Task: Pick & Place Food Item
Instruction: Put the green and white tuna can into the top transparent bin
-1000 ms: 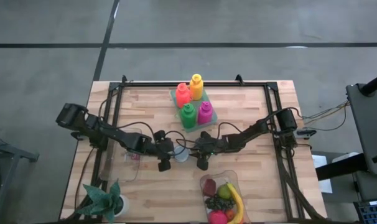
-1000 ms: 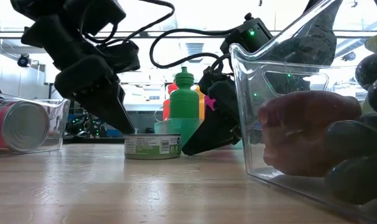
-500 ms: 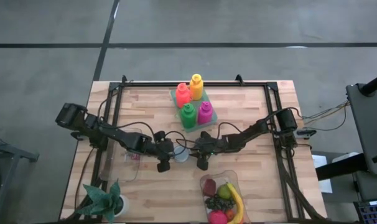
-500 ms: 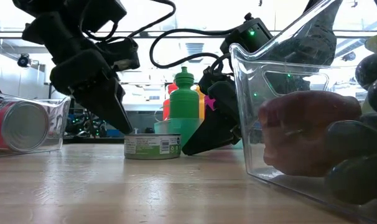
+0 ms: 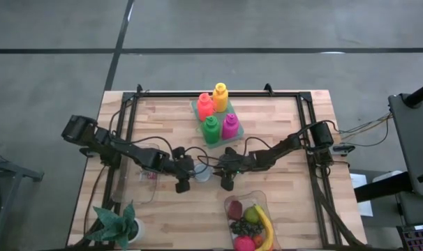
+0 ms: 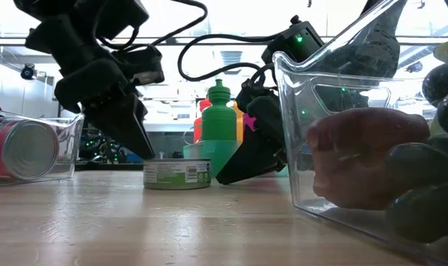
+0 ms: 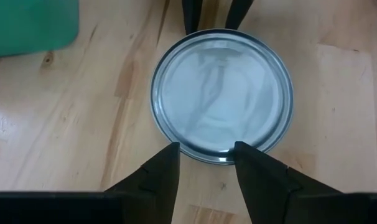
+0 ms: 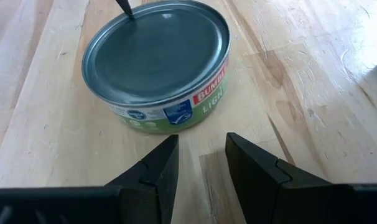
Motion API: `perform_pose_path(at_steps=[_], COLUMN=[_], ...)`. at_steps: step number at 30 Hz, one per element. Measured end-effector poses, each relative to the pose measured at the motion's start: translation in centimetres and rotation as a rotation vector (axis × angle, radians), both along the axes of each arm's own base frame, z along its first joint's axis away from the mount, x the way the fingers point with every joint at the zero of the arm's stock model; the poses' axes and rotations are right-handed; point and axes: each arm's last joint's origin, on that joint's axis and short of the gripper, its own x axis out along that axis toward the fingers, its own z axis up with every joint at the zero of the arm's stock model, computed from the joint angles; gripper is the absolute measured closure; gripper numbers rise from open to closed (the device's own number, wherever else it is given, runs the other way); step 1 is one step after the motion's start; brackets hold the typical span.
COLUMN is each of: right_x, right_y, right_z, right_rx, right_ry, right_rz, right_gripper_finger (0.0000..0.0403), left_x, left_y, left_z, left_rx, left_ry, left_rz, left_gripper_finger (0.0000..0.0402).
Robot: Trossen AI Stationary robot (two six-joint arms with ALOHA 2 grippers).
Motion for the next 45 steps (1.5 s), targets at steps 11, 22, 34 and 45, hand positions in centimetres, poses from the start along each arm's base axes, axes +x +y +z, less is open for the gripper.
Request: perform_pose_path(at_steps=[11,22,34,45], right_x=[0.6,0.9,1.0,2.2], right_y=[0.1,0.2,0.3,0.6], right_z=[0.5,0.7,0.8,1.9], right_rx=[0.004,0.013,0.041,0.049], right_ry=[-0.02,-0.027,-0.029,-0.062], right_rz=[0.002,0.012,0.051,0.066], right_gripper_finger=[0.0269,0.0269,0.0269,0.0269], left_x=[-0.3,-0.4,-0.4,-0.6], left_y=[0.1,0.1,0.1,0.1], left_z=[-0.3,-0.4,-0.5,-0.5], left_rx=[0.003,0.005,0.008,0.012], left_ry=[0.016,0.024,0.03,0.043], left_rz=[0.002,0.001,-0.001,-0.002], left_gripper_finger=[0.0242,0.0243,0.0243,0.0243])
